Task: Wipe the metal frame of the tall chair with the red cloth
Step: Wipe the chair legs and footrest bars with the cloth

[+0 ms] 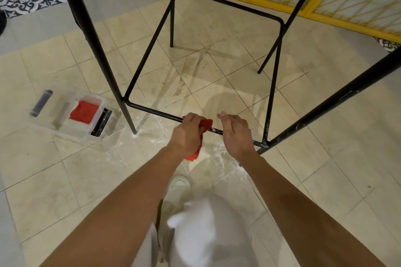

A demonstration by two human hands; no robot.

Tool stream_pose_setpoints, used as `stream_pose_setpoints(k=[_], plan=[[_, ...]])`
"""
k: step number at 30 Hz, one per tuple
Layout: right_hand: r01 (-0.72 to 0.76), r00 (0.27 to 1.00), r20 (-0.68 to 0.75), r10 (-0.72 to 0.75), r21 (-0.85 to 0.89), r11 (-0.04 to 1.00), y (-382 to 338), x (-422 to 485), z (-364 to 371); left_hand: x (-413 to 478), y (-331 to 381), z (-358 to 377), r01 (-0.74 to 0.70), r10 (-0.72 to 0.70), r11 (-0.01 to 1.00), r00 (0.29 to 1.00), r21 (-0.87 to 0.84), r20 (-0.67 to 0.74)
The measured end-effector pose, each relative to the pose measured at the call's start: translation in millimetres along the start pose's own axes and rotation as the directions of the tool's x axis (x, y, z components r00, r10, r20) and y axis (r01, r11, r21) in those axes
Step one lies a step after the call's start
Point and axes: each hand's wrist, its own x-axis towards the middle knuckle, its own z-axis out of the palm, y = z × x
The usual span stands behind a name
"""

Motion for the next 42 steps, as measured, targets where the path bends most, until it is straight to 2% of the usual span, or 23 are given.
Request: stream_pose_setpoints(k=[6, 11, 15, 19, 25, 29, 38, 42], plan=[[0.107, 0.994, 0.047, -0.101, -0.147, 0.983, 16, -4, -7, 1, 42, 41, -0.108, 0.109, 0.994, 0.99, -0.021, 0.088], [0.073, 0.996, 0.063, -0.067, -0.092, 0.993, 25, -7, -12, 1, 33, 31, -0.158, 0.16, 0.987, 0.982, -0.021, 0.1], [0.039, 0.998, 0.058, -0.038, -0.008, 0.999, 26, -13, -23, 7, 14, 14, -0.08, 0.078, 0.996, 0.995, 0.033, 0.068], [0.033, 0.998, 0.043, -0.035, 0.027, 0.999, 27, -16, -26, 7, 5, 8, -0.018, 0.017, 1.0, 0.998, 0.019, 0.058], [0.048, 0.999, 0.005, -0.048, -0.013, 0.999, 33, -19, -25, -3, 21, 25, 0.068, -0.067, 0.998, 0.997, 0.011, -0.04], [0.037, 0.999, 0.002, -0.037, -0.003, 0.999, 30, -22, -22, -4, 23, 28, 0.052, -0.049, 0.998, 0.997, 0.048, -0.066], [0.048, 0.999, -0.001, -0.048, -0.024, 0.999, 31, -18, -14, -4, 51, 48, -0.08, 0.075, 0.995, 0.995, 0.066, 0.071], [0.052, 0.999, 0.003, -0.052, -0.043, 0.998, 34, -20, -16, -4, 35, 37, -0.153, 0.149, 0.986, 0.987, 0.073, 0.053]])
